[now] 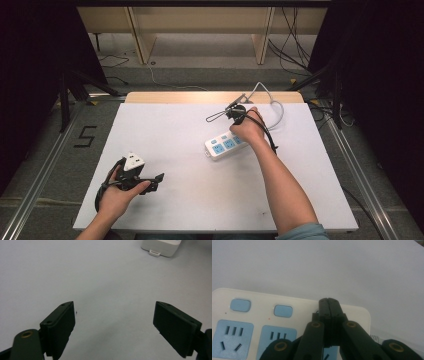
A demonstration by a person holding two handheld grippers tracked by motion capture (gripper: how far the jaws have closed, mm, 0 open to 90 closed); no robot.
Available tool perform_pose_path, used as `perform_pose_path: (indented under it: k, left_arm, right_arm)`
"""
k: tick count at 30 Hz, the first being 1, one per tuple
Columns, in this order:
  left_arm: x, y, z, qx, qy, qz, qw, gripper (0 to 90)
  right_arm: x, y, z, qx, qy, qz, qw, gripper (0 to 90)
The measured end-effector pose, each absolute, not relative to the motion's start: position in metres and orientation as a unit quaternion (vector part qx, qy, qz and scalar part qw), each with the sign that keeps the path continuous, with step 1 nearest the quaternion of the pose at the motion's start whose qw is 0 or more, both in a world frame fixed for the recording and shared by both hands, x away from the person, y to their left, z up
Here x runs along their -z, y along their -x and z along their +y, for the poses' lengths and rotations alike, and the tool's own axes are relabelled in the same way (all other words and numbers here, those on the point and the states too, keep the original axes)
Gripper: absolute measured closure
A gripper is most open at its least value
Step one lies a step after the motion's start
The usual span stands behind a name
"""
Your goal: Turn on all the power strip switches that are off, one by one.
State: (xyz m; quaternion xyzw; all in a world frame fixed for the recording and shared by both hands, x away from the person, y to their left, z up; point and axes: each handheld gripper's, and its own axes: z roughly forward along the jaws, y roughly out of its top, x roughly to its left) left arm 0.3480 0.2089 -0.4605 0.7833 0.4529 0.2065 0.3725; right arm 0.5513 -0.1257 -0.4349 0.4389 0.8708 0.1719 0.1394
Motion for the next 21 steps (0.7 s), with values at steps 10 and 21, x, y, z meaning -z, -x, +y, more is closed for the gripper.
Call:
perform_pose_path:
  k: [10,21]
  left_arm:
    - [0.4605,-0.3478,0.2083,-0.206,-0.784,0.452,0.372,17.5]
    - [0.4605,-0.3475,0.2076,-0.206,-0.784,0.452,0.373,17.5]
  right_arm:
    - [0.4352,-0.5516,-0.1253,-0.17,-0.445,0.868,0.138,90.0]
    - [0.4362,-0.5523,-0.1258,-0.172,-0.45,0.866,0.133,90.0]
